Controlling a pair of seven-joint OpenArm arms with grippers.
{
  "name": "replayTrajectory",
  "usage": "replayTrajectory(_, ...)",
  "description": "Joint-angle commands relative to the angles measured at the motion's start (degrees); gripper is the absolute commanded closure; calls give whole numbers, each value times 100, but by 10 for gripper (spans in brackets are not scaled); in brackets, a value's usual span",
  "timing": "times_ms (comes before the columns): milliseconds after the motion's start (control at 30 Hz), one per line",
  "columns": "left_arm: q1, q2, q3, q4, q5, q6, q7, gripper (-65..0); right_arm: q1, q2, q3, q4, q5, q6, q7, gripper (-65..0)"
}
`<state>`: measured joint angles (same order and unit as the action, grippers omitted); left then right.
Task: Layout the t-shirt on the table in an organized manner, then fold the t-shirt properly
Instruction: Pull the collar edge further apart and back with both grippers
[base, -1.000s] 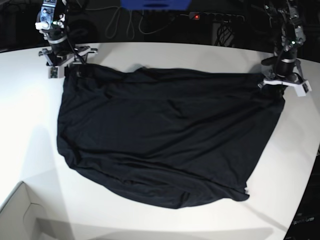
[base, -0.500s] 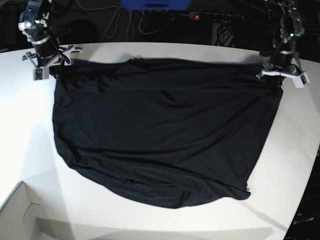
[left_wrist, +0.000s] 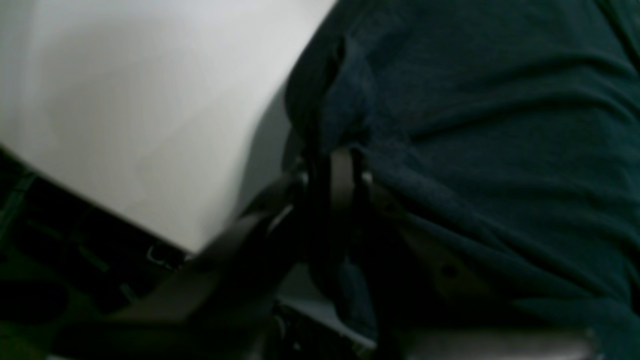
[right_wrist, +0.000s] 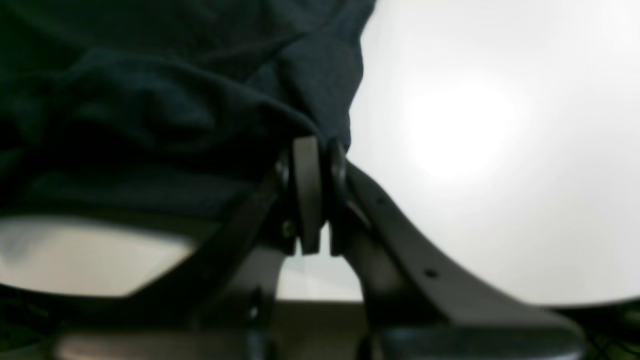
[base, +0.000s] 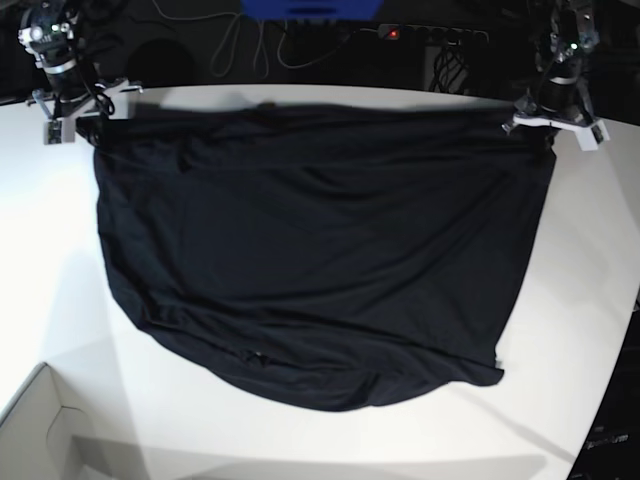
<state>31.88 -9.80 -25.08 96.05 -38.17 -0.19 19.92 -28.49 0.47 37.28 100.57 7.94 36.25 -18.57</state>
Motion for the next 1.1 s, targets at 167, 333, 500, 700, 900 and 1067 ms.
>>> replayTrajectory(167, 157, -70, -55, 96, -11, -21, -168, 0, -30, 45, 189, 83, 80, 28, 164, 0)
replayTrajectory(333, 289, -61, -63, 105, -11, -21, -177, 0, -39, -60, 215, 83, 54, 375, 147, 0)
replayTrajectory(500, 474, -61, -142, 105, -11, -30, -186, 0, -162, -87, 206, 83, 54, 375, 173, 0)
replayTrajectory(700, 526, -44, -397, 96, -11, -540, -133, 0, -162, -69, 206, -101, 54, 375, 182, 0)
replayTrajectory(900, 518, 167, -626, 96, 15, -944, -124, 0, -162, -78, 198, -101, 54, 375, 182, 0)
replayTrajectory(1067, 482, 185, -652, 96, -11, -944, -124, 0, -153, -78, 198, 110, 71, 375, 191, 0)
